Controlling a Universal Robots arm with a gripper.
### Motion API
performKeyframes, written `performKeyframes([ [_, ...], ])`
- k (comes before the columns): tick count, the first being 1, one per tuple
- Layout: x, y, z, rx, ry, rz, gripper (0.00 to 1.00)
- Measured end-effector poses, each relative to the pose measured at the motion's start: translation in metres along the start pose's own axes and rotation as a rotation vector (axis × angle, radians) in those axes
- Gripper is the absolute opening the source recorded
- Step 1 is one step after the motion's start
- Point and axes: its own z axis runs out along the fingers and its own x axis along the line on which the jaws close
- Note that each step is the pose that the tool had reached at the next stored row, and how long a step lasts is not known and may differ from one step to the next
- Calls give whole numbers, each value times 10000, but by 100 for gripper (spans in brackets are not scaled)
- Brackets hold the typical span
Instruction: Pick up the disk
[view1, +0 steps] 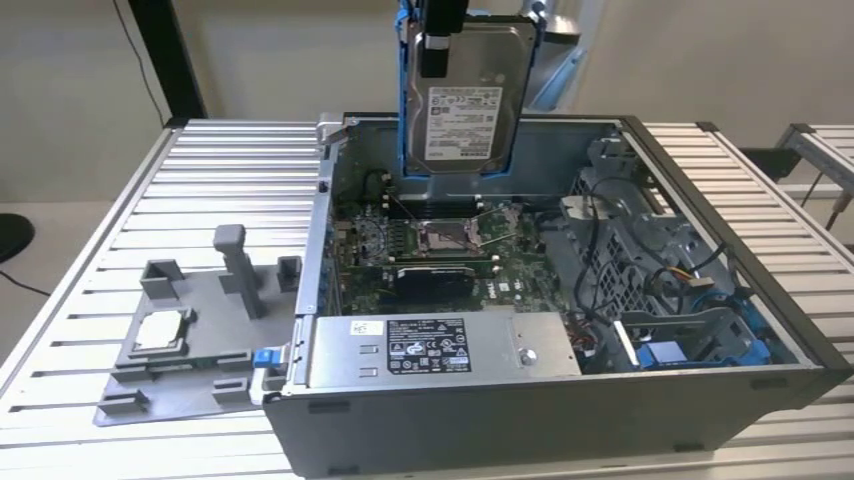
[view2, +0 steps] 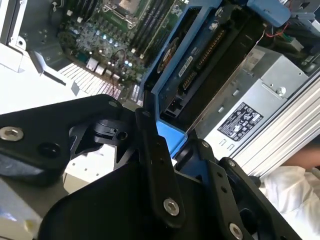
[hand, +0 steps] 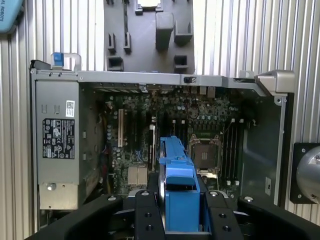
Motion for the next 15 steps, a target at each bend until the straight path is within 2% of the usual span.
performKeyframes([
  [9, 2, -6, 0, 1, -1, 0, 0],
  [15, 75, -25, 0, 0, 0, 0, 0],
])
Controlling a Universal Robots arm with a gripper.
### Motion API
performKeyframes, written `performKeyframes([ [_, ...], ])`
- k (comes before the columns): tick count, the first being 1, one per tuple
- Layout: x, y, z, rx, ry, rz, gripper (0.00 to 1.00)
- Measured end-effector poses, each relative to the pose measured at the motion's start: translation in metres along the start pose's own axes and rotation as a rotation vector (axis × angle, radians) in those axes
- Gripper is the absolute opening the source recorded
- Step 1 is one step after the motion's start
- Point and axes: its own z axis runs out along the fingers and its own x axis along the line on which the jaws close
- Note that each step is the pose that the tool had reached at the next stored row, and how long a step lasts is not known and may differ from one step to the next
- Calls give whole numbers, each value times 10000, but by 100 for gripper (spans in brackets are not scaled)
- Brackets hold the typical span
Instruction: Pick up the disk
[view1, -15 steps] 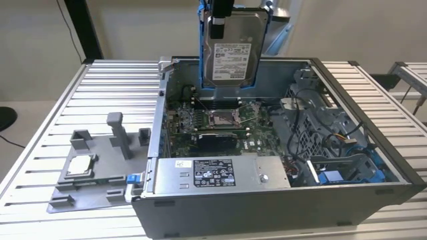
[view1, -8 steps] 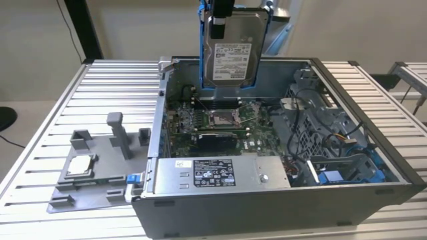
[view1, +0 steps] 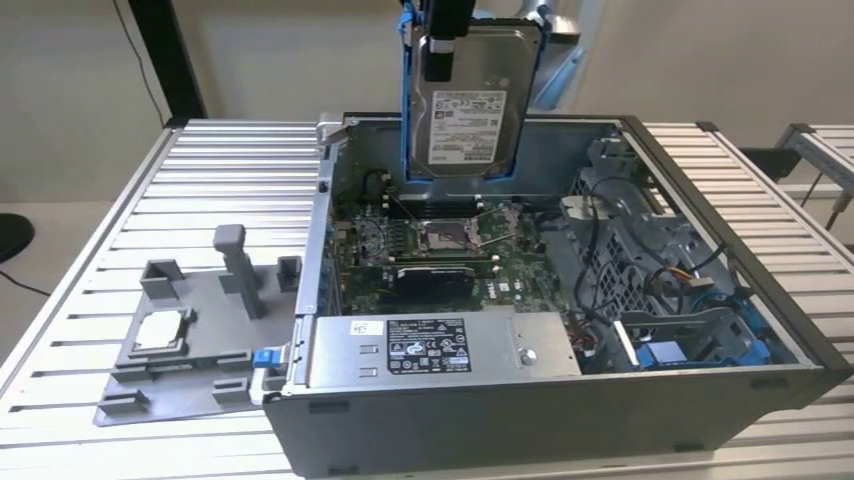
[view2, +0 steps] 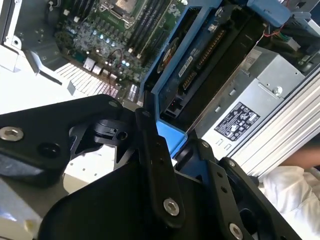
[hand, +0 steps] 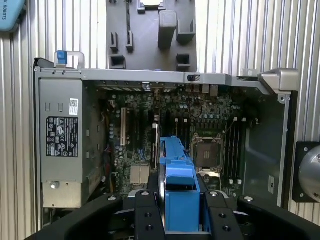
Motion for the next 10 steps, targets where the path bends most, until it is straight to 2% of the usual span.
performKeyframes([
  [7, 155, -67, -4, -2, -1, 0, 0],
  [8, 202, -93, -5, -4, 0, 0, 0],
  [10, 247, -126, -7, -6, 0, 1, 0],
])
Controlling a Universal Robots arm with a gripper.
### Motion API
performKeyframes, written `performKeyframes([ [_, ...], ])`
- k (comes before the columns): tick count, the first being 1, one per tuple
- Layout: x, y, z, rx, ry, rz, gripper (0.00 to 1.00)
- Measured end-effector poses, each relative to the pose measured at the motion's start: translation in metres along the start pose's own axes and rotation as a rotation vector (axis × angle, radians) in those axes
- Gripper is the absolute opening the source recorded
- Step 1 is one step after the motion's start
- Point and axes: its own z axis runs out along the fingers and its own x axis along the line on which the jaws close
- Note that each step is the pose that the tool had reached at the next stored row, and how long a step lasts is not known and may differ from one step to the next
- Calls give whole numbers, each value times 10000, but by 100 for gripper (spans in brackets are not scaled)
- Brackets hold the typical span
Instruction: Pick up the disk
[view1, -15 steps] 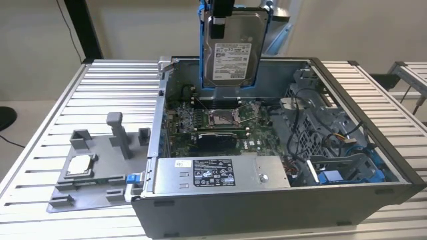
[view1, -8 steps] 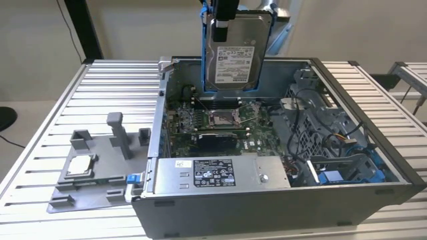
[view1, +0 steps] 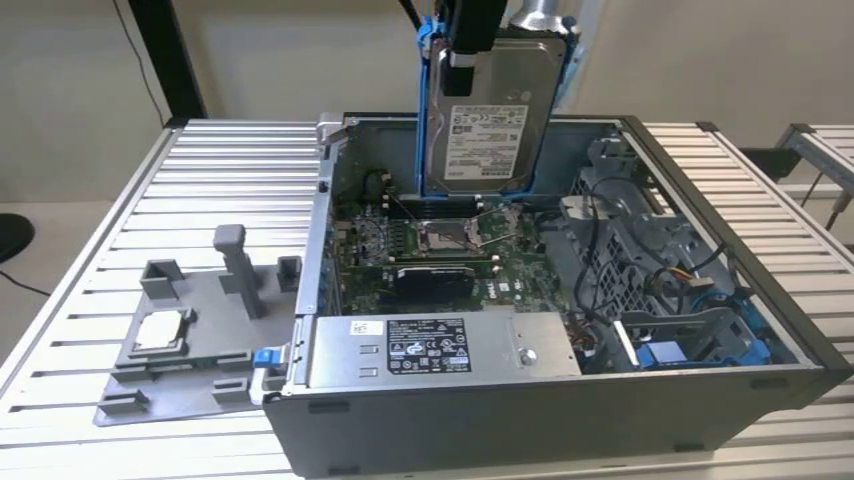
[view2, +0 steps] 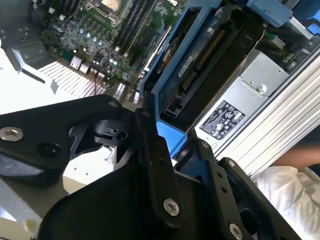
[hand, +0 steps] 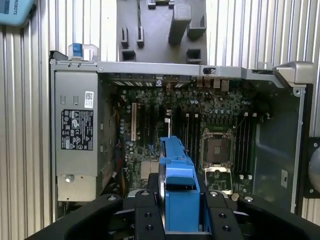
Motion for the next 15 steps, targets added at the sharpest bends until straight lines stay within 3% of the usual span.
performKeyframes([
  [15, 285, -321, -9, -36, -1, 1, 0],
])
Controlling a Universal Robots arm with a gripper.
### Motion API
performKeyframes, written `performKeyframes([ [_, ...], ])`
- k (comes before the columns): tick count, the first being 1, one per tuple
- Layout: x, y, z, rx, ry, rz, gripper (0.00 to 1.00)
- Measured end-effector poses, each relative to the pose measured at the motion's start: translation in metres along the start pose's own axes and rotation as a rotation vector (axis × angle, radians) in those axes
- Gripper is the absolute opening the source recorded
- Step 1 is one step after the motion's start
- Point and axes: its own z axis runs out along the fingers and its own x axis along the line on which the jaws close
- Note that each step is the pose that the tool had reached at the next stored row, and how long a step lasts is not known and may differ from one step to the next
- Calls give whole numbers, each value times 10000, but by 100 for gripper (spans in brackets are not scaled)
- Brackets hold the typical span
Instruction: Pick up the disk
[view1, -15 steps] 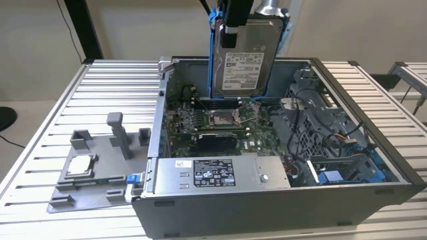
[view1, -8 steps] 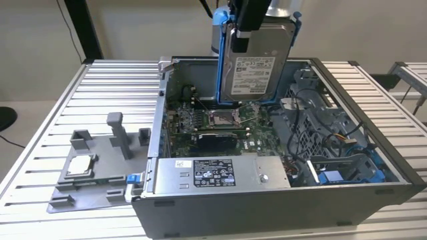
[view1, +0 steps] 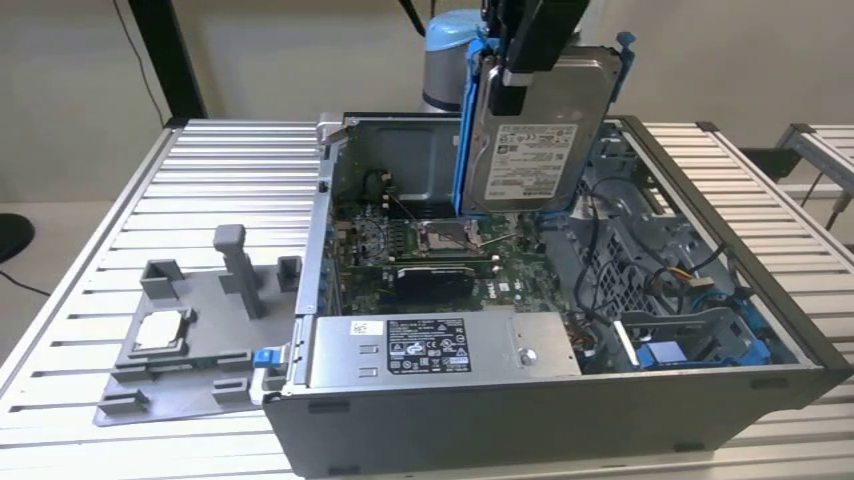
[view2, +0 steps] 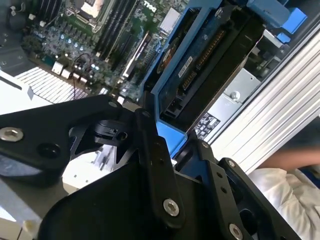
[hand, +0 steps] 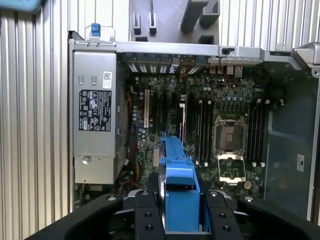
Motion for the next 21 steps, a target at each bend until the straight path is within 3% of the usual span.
performKeyframes([
  [12, 172, -242, -3, -20, 0, 0, 0],
  [21, 182, -252, -2, -20, 0, 0, 0],
])
